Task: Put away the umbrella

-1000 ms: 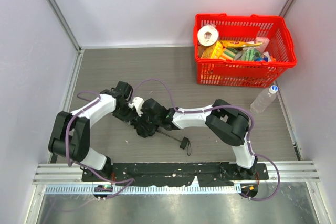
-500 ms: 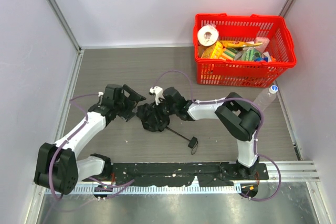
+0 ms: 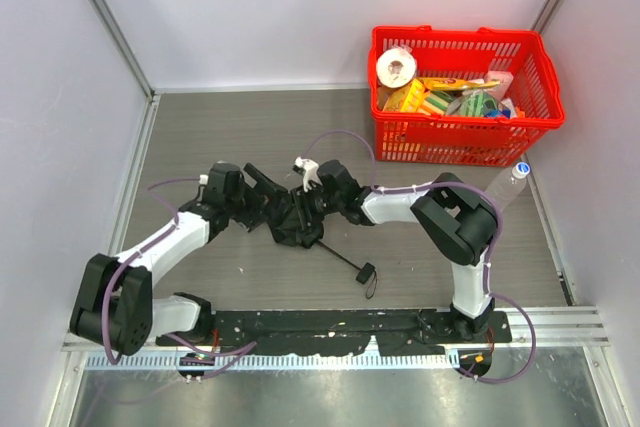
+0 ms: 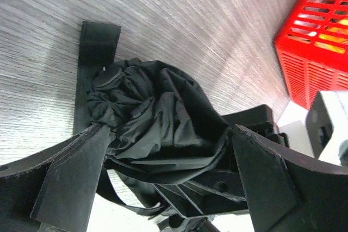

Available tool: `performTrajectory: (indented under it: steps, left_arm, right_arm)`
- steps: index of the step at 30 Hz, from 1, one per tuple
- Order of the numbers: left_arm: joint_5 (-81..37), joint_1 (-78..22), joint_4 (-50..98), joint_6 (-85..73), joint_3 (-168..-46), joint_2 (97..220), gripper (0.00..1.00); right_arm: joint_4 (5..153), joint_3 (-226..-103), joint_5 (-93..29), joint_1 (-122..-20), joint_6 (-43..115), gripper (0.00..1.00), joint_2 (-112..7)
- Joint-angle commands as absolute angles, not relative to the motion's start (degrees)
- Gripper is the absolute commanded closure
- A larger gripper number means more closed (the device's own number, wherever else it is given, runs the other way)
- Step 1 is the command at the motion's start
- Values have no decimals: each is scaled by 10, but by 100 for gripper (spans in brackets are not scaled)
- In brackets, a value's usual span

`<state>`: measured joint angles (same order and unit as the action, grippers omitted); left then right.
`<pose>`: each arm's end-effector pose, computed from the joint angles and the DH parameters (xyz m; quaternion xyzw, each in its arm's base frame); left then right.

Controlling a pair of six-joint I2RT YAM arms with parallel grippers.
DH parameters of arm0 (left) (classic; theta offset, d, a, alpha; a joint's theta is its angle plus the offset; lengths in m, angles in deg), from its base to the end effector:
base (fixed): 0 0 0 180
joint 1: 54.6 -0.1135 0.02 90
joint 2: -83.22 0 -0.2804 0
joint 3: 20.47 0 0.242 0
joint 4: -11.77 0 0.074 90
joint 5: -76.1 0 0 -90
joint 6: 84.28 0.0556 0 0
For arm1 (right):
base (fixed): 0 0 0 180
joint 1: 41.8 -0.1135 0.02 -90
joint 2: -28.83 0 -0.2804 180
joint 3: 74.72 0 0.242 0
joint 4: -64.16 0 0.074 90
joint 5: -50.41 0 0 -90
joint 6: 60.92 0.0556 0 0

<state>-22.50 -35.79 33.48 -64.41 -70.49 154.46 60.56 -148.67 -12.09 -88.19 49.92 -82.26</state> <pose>0.2338 -0.0884 0.2036 -0.3689 0.8370 -0.3280 0.2360 0.2688 0.3193 0.1609 -0.2989 0.8098 0.4288 0.2667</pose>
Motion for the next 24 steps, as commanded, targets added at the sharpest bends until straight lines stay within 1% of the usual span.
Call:
performTrajectory:
  steps: [1,4,6,9,14,19,23,24]
  left_arm:
    - [-212,-345,332,-647,-712,1569,0]
    - [-215,-341,351,-656,-717,1561,0]
    - [-204,-339,356,-665,-712,1534,0]
    - [-199,-338,365,-685,-710,1516,0]
    - [-240,-329,340,-699,-729,1575,0]
    - [-216,-320,332,-693,-724,1577,0]
    - [-229,-319,305,-686,-731,1601,0]
    - [-232,-319,297,-684,-733,1607,3]
  right_arm:
    - [507,-1534,-106,-886,538,99,-802]
    - [533,-1543,-162,-886,525,99,-785]
    - [559,-1553,-181,-886,502,99,-778]
    - [558,-1550,-178,-886,493,99,-765]
    - [555,-1572,-184,-900,496,99,-752]
    - [561,-1597,-195,-902,496,99,-744]
    - [541,-1606,-181,-913,503,99,-751]
    - [534,-1604,-171,-914,506,99,-751]
